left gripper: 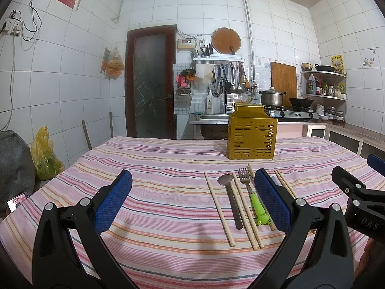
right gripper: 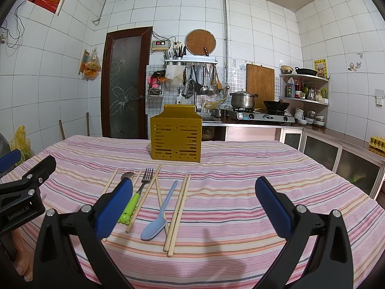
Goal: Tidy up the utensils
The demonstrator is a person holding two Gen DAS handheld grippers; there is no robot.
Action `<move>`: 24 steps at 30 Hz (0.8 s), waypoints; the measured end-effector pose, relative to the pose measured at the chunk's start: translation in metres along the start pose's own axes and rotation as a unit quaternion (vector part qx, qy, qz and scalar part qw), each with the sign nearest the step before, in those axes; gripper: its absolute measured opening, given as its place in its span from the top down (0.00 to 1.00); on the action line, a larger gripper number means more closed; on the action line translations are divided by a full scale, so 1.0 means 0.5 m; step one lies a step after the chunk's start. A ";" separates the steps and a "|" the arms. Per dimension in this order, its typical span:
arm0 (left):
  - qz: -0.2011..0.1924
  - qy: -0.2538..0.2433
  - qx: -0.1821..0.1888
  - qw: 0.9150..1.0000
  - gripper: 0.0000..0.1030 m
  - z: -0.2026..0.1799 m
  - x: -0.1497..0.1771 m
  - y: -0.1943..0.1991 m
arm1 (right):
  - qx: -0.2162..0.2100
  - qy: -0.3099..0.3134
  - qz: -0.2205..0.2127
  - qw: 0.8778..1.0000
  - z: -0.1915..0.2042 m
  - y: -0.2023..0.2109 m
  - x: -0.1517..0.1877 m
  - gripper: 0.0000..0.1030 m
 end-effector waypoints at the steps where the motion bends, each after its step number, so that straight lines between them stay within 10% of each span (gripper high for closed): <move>1: 0.000 -0.001 0.000 1.000 0.05 0.000 -0.001 0.001 | 0.000 0.000 0.000 1.000 0.000 0.000 0.000 0.04; 24: -0.002 -0.001 0.002 1.000 0.05 -0.002 -0.009 0.007 | 0.002 0.000 0.000 1.000 -0.009 0.004 0.002 0.04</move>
Point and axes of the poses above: each gripper's, at about its wrist camera, not at the fingertips, and y roughly against the way its jaws point, z to its left, x to its underside, the point moved 9 cm from there along -y, roughly the way its jaws point, and after that the axes turned 1 degree about -y, right-handed, at the moved point
